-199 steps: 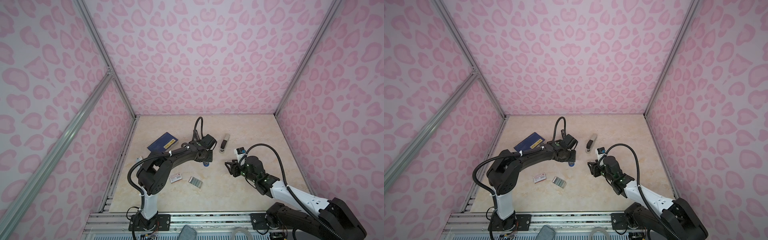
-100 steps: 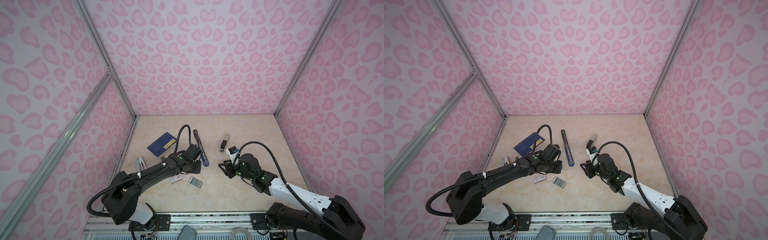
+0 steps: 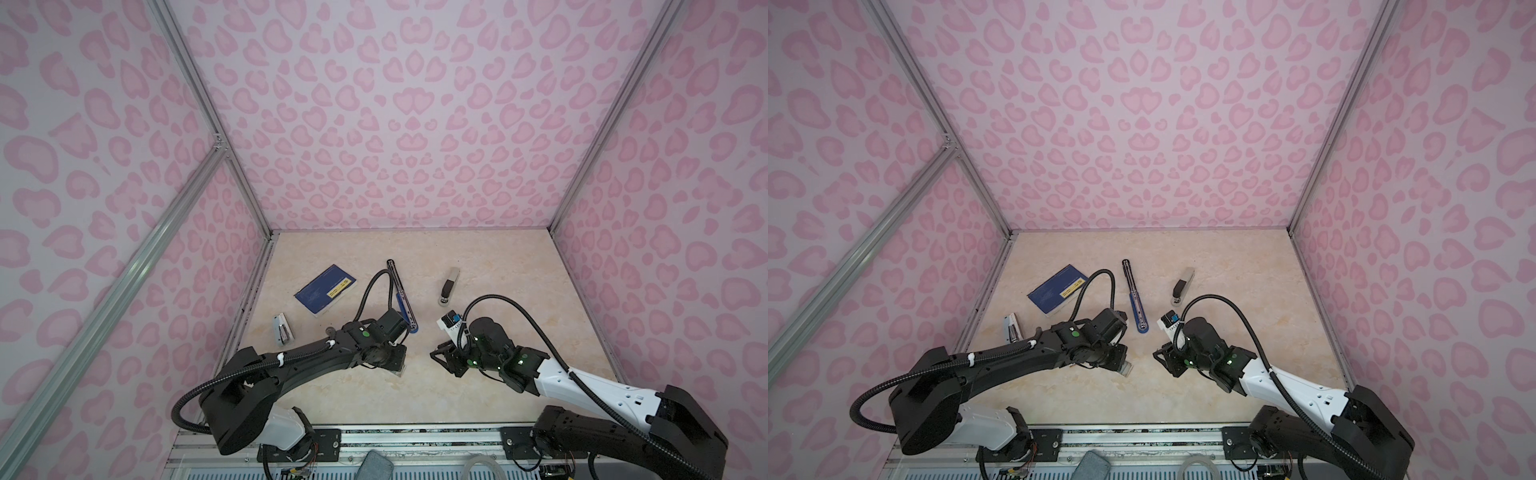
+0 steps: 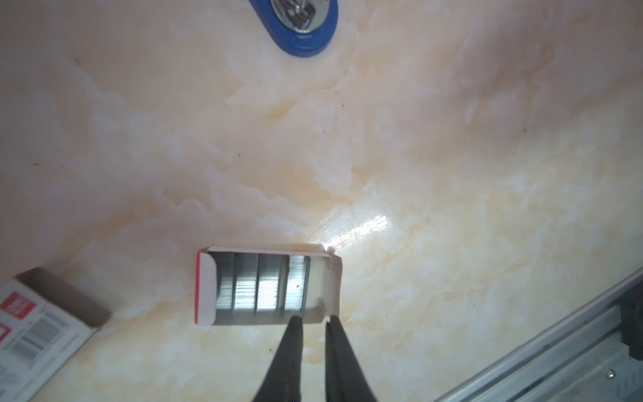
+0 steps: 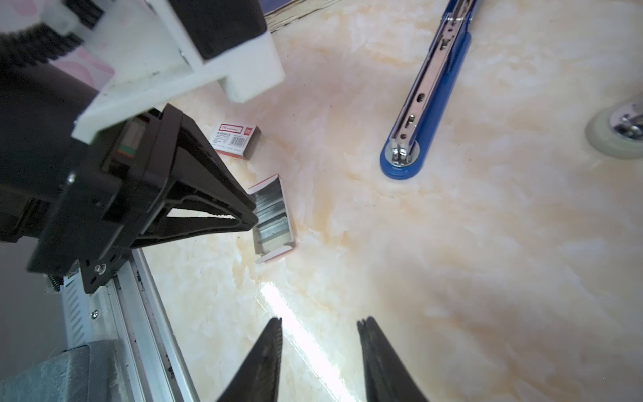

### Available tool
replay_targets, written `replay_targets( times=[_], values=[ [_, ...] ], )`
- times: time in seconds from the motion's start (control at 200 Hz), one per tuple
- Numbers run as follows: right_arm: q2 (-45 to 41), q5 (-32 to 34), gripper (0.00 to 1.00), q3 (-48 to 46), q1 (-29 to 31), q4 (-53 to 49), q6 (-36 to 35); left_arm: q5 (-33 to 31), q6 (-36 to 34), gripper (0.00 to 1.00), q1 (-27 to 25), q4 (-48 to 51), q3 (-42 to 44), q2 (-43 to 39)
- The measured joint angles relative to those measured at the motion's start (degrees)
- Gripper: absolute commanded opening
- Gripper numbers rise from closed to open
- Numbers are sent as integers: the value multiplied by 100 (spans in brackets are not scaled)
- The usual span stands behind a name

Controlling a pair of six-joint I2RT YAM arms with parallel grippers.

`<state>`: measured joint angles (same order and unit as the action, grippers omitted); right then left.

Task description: Load the staples into the stapler

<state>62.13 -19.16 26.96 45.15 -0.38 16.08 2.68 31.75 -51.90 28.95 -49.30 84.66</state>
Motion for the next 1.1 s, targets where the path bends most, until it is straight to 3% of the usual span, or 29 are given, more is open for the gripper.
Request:
replay_targets(
  times=[0.405, 1.1],
  values=[
    [-120, 105, 40, -70, 11, 9, 15, -256, 61, 20, -192, -11, -160, 531],
    [-205, 179, 40, -184, 11, 59, 151, -402, 57, 18, -249, -20, -129, 739]
  ],
)
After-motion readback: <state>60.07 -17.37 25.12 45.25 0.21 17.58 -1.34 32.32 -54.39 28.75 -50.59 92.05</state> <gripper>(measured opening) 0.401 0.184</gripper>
